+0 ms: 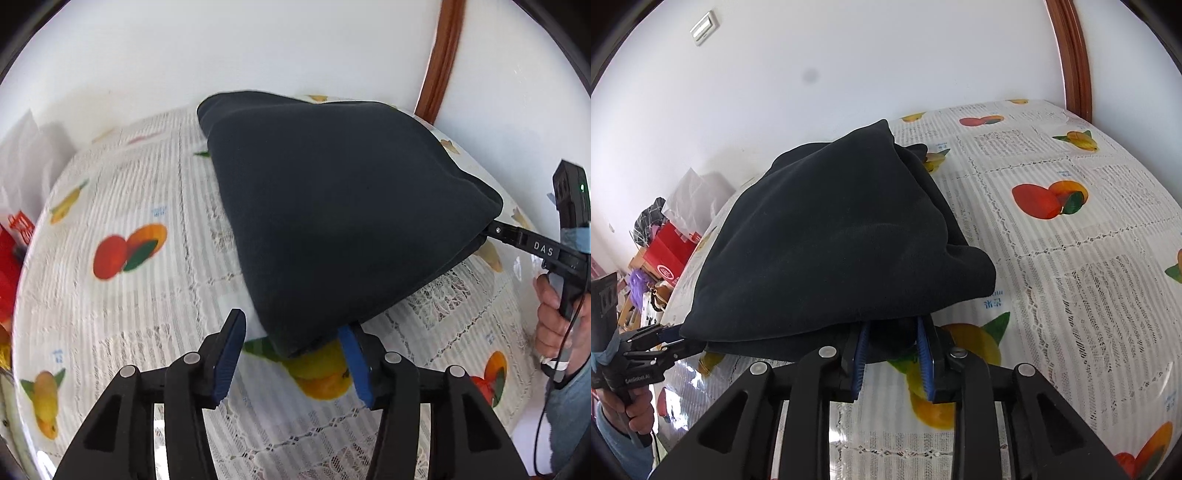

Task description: Fold small clothes

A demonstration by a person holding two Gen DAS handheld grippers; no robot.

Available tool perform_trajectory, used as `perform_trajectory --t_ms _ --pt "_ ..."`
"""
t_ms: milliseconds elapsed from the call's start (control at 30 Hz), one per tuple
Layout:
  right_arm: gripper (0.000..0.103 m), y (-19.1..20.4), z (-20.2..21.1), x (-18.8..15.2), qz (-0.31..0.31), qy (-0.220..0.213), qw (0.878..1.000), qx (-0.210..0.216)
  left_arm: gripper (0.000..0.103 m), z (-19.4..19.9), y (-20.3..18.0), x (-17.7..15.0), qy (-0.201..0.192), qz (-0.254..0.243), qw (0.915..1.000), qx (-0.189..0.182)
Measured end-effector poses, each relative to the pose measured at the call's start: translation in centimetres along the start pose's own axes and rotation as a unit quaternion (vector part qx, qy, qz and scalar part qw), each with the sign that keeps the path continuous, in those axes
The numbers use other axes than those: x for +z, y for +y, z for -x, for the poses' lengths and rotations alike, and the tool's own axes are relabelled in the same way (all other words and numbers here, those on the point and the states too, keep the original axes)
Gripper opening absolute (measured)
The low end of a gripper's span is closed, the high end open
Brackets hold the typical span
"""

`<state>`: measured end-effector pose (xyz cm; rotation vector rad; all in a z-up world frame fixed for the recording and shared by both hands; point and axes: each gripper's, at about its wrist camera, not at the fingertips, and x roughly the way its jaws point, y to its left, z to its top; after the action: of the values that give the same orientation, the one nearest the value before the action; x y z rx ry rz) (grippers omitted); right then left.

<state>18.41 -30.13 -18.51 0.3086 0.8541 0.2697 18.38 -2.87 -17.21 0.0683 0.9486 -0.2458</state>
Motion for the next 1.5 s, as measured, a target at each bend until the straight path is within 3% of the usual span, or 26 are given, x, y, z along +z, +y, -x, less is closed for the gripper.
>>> perform_trajectory --t_ms 133,200,367,467,633,767,933,1100,1200,1333,1500 --pt "0.019 0.2 -0.3 0.2 -0.006 -0.001 1.0 -0.003 0.049 -0.2 -1.8 0.9 -0.004 -0.033 0.9986 0.041" --pt "0.015 0.3 -0.1 0.1 0.001 -0.009 1.0 -0.006 0.023 -0.1 -2.1 1.0 -0.008 -0.034 0.9974 0.063" --pt "0.011 -0.2 0.2 -0.1 -0.008 -0.017 1.0 0.004 0.013 0.8 0.9 0.5 -0.023 -0.004 0.9988 0.044" --pt "0.011 -0.3 0.1 -0.1 -0.005 -0.022 1.0 0.007 0.013 0.3 2.7 0.1 -0.015 0.023 0.9995 0.012" --pt "0.011 -0.1 0.1 -0.1 0.004 -0.021 1.0 0.013 0.014 -0.2 2.2 -0.4 -0.014 0.015 0.9995 0.024" --pt "0.015 -0.5 1.4 0.0 0.019 -0.007 1.0 0.008 0.017 0.1 2.3 -0.8 -0.007 0.028 0.9995 0.011" --pt "0.015 0.2 6.0 0.7 0.057 -0.06 0.996 -0.014 0.017 0.8 2.0 -1.3 -0.003 0.02 0.9998 0.002" --pt "0.015 1.7 7.1 1.9 0.063 -0.095 0.993 0.008 0.019 2.1 1.9 -1.9 0.007 0.025 0.9995 -0.016" --pt "0.015 2.5 5.3 1.7 0.063 -0.079 0.995 0.007 0.024 3.3 2.0 -1.6 0.0 0.029 0.9991 -0.032" --pt "0.015 1.9 1.7 0.2 0.067 -0.02 0.997 -0.045 0.04 4.8 2.0 -0.6 -0.019 0.028 0.9986 -0.04" --pt "0.015 1.5 3.4 1.0 0.062 -0.026 0.997 -0.033 0.044 3.8 2.3 1.3 -0.031 0.023 0.9991 -0.02"
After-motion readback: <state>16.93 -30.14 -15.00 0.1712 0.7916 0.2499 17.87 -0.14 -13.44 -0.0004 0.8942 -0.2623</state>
